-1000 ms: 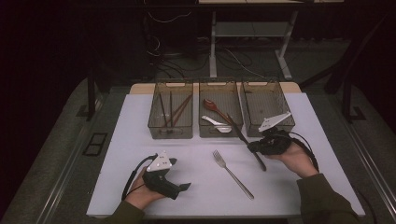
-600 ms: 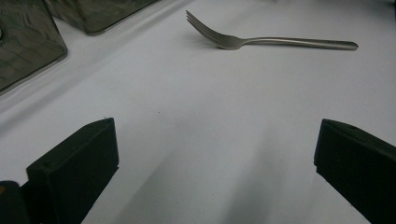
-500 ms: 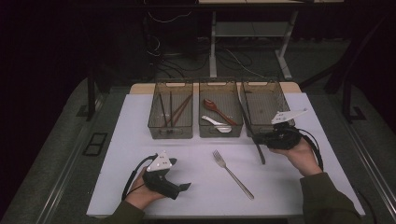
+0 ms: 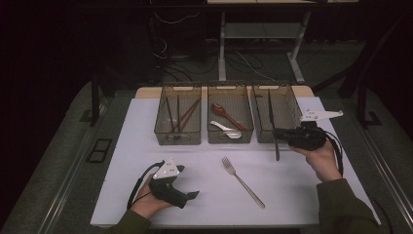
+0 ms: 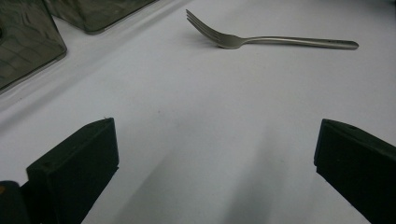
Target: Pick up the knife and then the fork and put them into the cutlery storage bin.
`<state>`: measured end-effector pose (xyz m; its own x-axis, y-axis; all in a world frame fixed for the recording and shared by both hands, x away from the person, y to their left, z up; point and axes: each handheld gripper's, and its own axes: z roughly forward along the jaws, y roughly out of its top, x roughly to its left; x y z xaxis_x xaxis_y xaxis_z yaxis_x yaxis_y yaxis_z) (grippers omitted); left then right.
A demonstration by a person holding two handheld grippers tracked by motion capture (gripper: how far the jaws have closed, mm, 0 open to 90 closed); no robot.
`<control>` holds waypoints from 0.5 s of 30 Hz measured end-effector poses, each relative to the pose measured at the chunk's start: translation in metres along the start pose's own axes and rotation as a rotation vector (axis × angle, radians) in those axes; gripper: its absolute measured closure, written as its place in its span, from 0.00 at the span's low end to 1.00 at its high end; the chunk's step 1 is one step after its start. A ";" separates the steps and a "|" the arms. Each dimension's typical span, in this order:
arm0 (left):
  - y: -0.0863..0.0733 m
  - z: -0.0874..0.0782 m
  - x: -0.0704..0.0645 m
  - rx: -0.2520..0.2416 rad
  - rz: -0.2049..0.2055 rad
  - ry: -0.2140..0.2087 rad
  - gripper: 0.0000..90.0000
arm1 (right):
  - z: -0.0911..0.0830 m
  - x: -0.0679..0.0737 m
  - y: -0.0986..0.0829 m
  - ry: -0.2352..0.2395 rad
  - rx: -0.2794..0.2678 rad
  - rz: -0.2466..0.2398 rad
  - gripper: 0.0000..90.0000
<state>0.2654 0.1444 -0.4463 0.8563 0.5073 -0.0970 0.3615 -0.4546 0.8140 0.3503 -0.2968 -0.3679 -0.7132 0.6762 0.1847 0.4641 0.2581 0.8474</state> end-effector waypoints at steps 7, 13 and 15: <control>0.000 0.000 0.000 0.000 -0.003 0.001 0.00 | -0.011 -0.009 0.004 -0.031 -0.045 0.020 0.89; 0.000 0.001 0.000 0.000 -0.004 0.002 0.00 | -0.016 -0.015 0.008 -0.050 -0.071 0.025 0.89; 0.000 0.001 0.000 0.000 -0.003 0.002 0.00 | -0.018 -0.016 0.009 -0.060 -0.076 0.025 0.89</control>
<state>0.2654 0.1440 -0.4468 0.8543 0.5103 -0.0987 0.3646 -0.4531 0.8135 0.3562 -0.3174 -0.3544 -0.6678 0.7227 0.1783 0.4388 0.1887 0.8786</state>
